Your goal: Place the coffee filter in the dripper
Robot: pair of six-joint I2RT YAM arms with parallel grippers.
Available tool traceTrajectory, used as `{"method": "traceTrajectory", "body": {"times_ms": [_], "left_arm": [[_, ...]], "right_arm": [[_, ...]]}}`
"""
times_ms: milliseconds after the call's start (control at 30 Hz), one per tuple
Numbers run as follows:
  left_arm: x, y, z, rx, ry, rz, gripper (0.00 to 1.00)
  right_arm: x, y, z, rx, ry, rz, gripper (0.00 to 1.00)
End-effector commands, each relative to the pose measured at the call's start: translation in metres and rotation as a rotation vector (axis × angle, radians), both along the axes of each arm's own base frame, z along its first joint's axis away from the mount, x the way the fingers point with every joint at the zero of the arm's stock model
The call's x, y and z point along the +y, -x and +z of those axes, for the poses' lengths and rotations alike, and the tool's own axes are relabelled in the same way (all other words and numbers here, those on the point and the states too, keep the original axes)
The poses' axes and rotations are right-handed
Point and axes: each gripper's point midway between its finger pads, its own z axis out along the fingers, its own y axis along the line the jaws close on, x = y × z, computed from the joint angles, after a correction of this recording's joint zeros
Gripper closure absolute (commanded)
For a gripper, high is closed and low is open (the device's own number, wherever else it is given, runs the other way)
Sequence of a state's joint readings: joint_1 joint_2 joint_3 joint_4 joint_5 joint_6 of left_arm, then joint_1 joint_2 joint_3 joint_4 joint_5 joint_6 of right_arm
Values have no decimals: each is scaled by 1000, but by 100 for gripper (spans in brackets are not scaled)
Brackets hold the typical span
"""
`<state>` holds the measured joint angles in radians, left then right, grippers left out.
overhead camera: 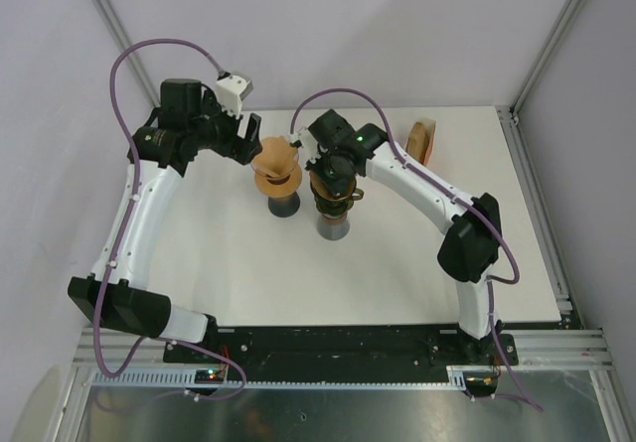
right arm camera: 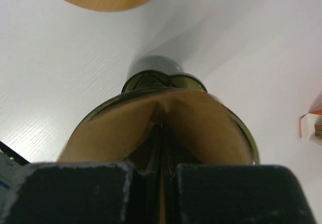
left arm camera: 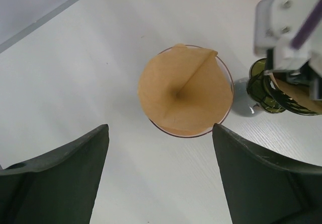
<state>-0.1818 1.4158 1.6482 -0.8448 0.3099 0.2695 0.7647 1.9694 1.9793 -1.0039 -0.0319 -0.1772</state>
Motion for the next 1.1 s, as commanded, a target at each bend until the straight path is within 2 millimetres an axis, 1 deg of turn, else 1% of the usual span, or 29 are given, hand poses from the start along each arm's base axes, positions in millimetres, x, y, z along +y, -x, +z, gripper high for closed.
{"method": "traceTrajectory", "body": {"times_ms": [0, 100, 333, 533, 700, 833, 900, 1067], "left_arm": [[-2, 9, 20, -59, 35, -26, 12], [-2, 10, 20, -58, 38, -28, 11], [-3, 11, 20, -57, 42, -34, 11], [-3, 13, 20, -56, 46, -40, 11], [-4, 14, 19, -54, 47, -45, 11], [-6, 14, 17, -47, 52, -51, 11], [-7, 14, 17, -45, 57, -55, 11], [-8, 15, 16, -38, 65, -63, 11]], "right_arm": [[0, 2, 3, -6, 34, 13, 100], [1, 3, -8, 6, 48, 14, 100], [2, 1, -23, 17, 58, 14, 100], [0, 1, -43, 59, 81, 14, 100], [1, 3, -48, 73, 88, 18, 100], [1, 1, -44, 66, 84, 19, 100], [4, 0, -34, 50, 66, 22, 100], [9, -6, -2, -14, 12, 31, 100]]}}
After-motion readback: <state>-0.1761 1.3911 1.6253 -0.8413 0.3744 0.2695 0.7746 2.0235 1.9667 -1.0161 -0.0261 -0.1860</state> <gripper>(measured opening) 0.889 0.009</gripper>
